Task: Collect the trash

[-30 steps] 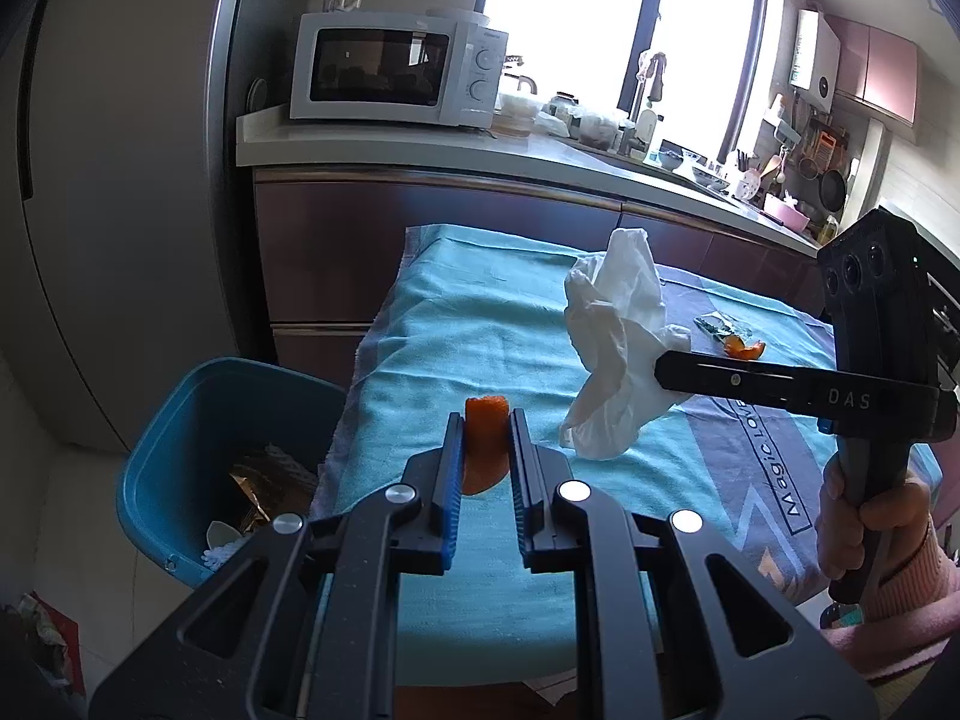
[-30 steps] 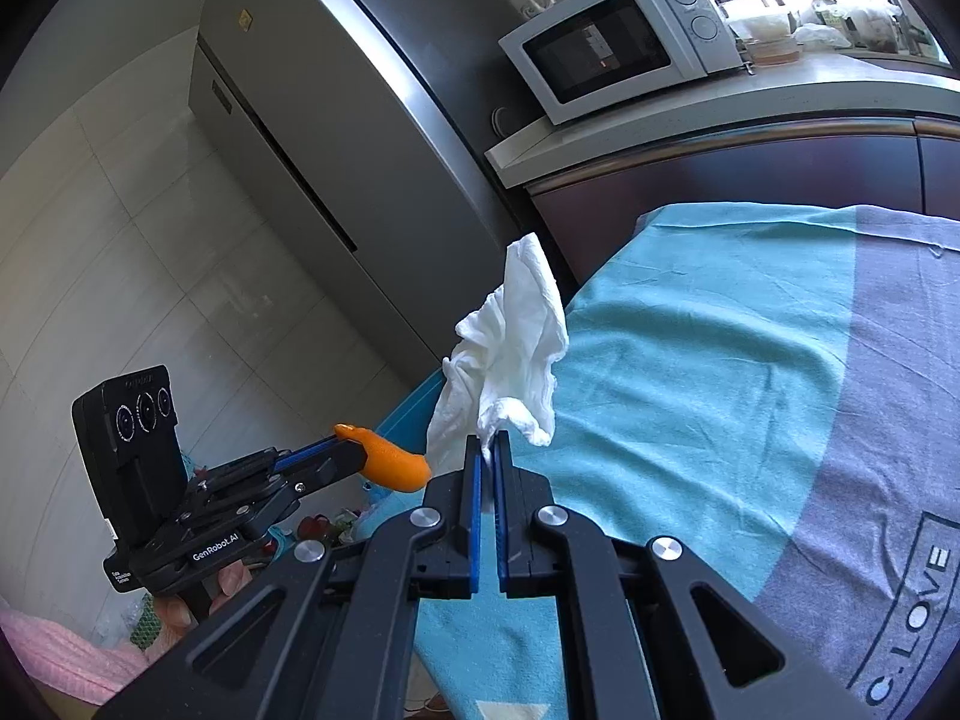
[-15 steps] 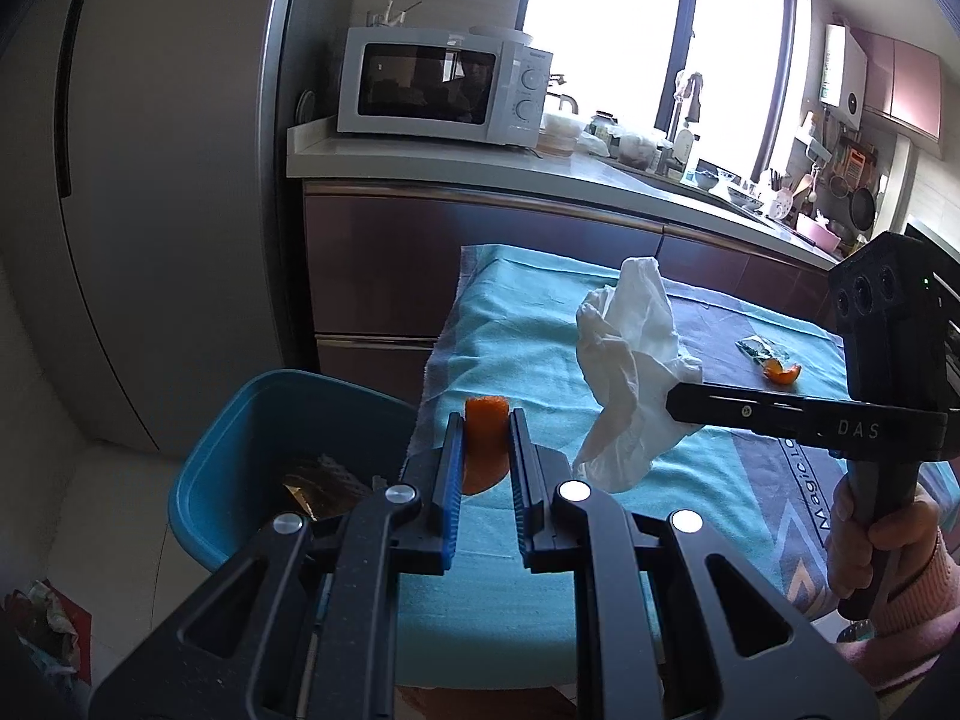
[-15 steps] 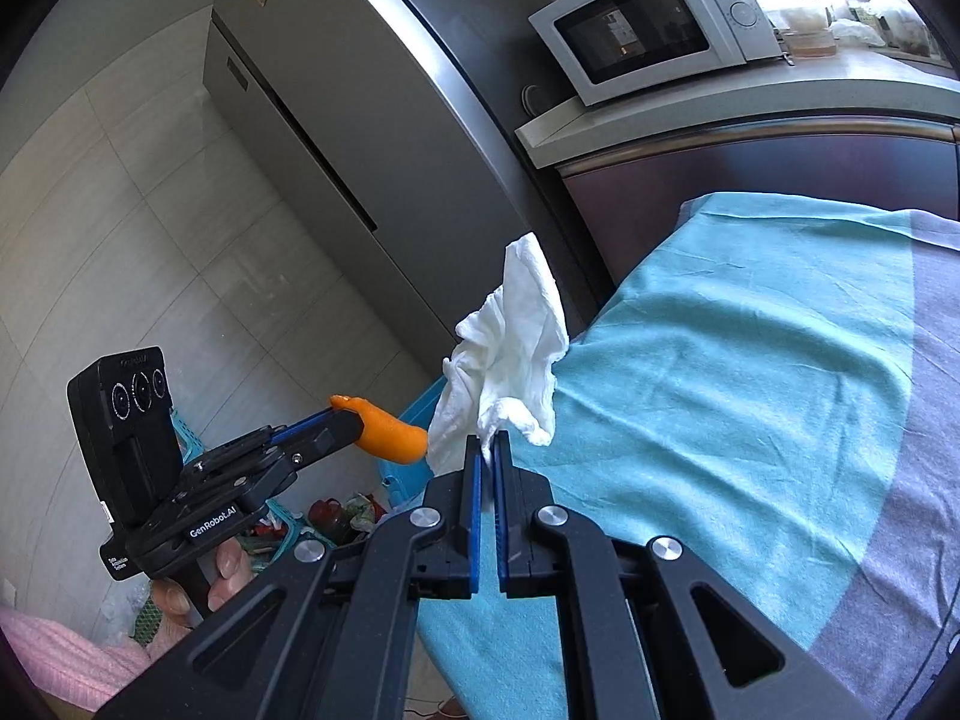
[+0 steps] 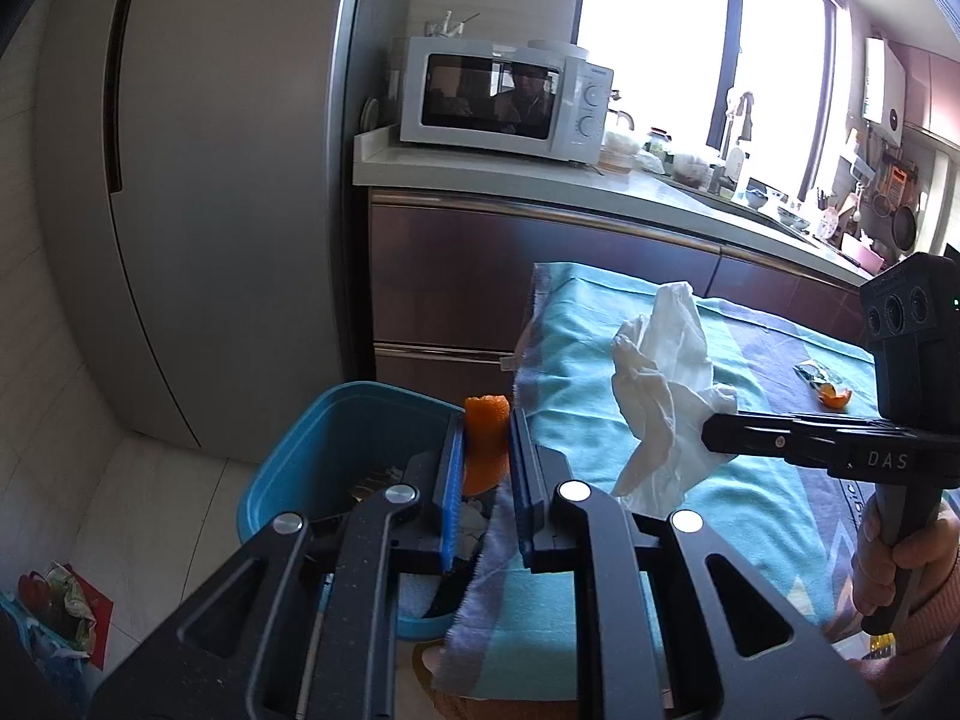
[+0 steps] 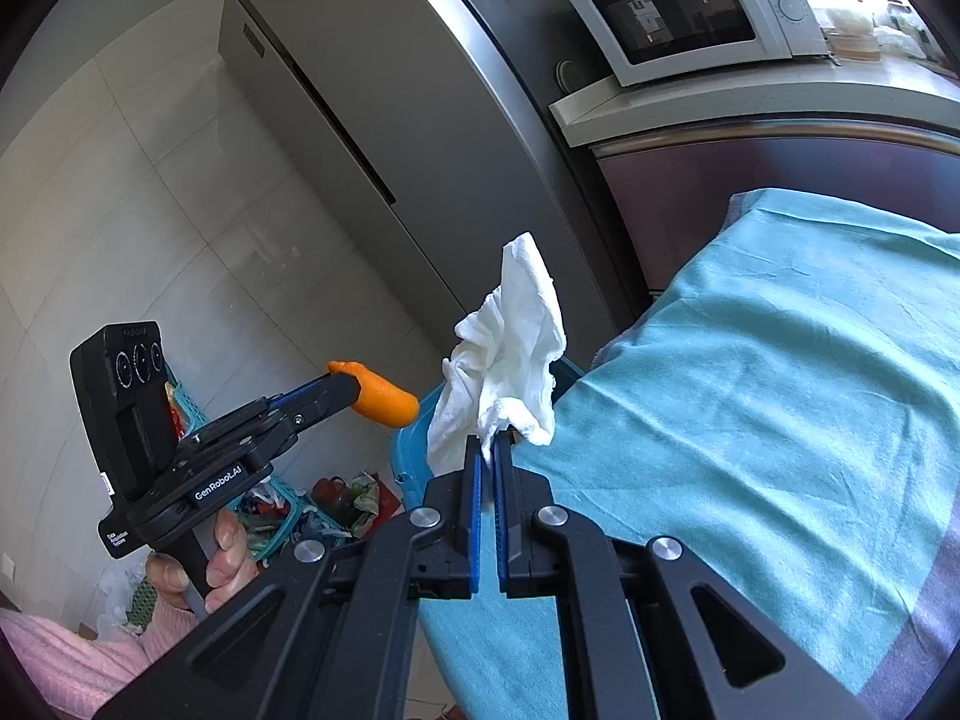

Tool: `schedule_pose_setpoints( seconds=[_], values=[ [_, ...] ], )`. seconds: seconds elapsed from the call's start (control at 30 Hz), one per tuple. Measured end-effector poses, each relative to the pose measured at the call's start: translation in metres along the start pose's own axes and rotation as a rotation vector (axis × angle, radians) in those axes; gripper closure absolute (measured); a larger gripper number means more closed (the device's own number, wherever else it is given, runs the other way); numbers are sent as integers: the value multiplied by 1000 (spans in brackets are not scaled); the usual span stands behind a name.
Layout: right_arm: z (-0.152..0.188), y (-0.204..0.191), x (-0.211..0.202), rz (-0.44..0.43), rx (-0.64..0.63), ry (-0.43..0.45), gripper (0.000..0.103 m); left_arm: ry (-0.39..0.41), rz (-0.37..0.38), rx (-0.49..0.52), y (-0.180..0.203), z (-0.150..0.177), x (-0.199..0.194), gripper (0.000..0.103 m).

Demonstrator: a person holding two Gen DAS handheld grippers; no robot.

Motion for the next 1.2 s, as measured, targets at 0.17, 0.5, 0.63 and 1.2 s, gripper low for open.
schedule_pose_setpoints(
  seconds=[0.17,0.5,0.63,1.2],
  values=[
    [-2,-8,10,-8,-17,-18,100,-1,-24,-23,-16,-3,4,88],
    [-8,-17,31,-15,-41,-57,100,-27,-55,-46,-34,1,19,88],
    [-8,-17,38,-15,-46,-77,100,-36,-66,-53,-37,2,27,88],
    [-10,-17,70,-15,-73,-147,100,-54,-106,-83,-53,7,53,88]
  ],
)
Point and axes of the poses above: each gripper's, at about its wrist camera, not at the fingertips, and x roughly the way its jaws point, y to its right, z to its underside, the point moved 7 cm from there along x, roughly the way its jaws point, and after that the axes turned 12 degrees about -x, right-handed, at the moved point
